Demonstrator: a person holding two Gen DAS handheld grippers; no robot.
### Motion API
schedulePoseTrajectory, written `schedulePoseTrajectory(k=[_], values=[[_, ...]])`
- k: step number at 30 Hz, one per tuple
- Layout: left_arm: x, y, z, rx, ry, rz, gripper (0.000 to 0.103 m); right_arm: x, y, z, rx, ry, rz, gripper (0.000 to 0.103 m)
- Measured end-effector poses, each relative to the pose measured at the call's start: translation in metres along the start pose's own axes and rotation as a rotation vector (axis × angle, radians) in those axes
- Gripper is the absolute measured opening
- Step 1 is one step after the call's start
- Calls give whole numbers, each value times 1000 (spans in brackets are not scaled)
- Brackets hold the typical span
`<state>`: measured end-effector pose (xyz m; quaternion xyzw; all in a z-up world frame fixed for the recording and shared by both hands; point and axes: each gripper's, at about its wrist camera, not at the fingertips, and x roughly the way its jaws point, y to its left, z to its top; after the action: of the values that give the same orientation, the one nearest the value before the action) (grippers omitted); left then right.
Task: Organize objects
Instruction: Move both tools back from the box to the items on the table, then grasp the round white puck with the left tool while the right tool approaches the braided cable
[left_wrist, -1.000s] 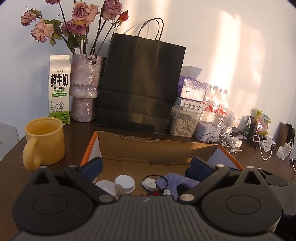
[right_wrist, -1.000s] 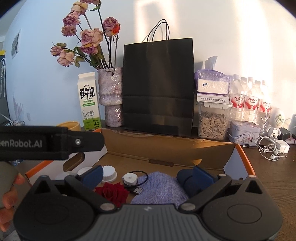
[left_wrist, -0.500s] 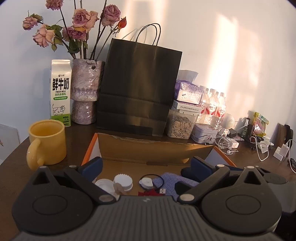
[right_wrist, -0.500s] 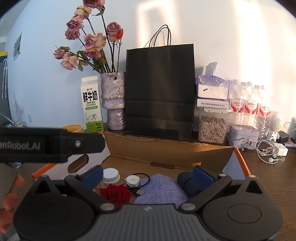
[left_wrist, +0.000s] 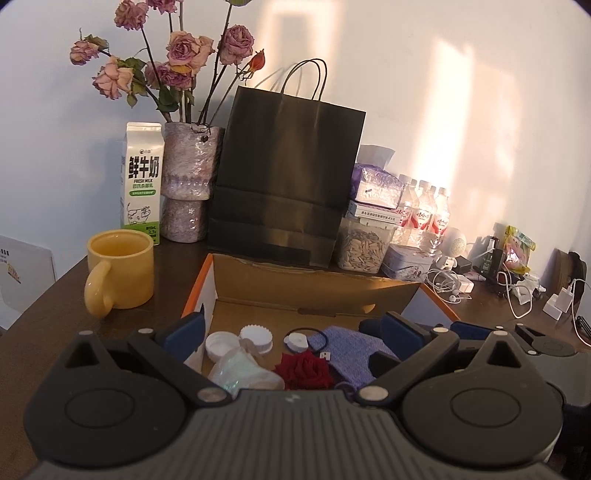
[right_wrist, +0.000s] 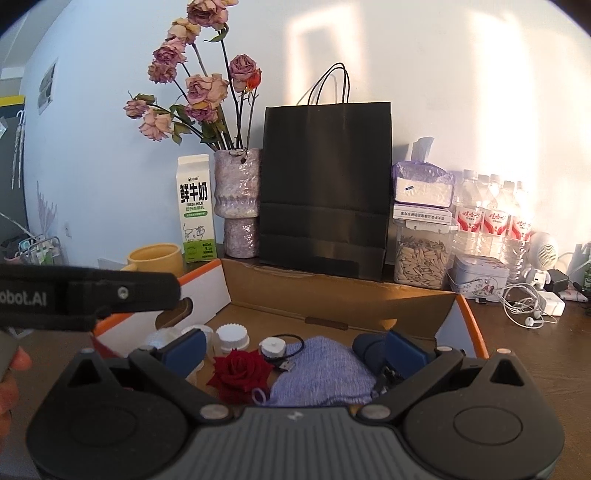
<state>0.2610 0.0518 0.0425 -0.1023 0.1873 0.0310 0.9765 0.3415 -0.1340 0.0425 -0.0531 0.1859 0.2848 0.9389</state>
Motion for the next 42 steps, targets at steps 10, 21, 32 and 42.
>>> schedulePoseTrajectory(k=[10, 21, 32, 42], values=[[-36, -2, -16, 18, 12, 8, 103, -35, -1, -17, -19, 26, 0, 103], [-74, 2, -48, 40, 60, 21, 103, -81, 3, -49, -55, 68, 24, 103], [-98, 9, -81, 43, 132, 39, 103, -106, 8, -81, -58, 126, 50, 103], [-105, -2, -112, 71, 212, -22, 103, -105, 18, -98, -77, 184, 64, 103]])
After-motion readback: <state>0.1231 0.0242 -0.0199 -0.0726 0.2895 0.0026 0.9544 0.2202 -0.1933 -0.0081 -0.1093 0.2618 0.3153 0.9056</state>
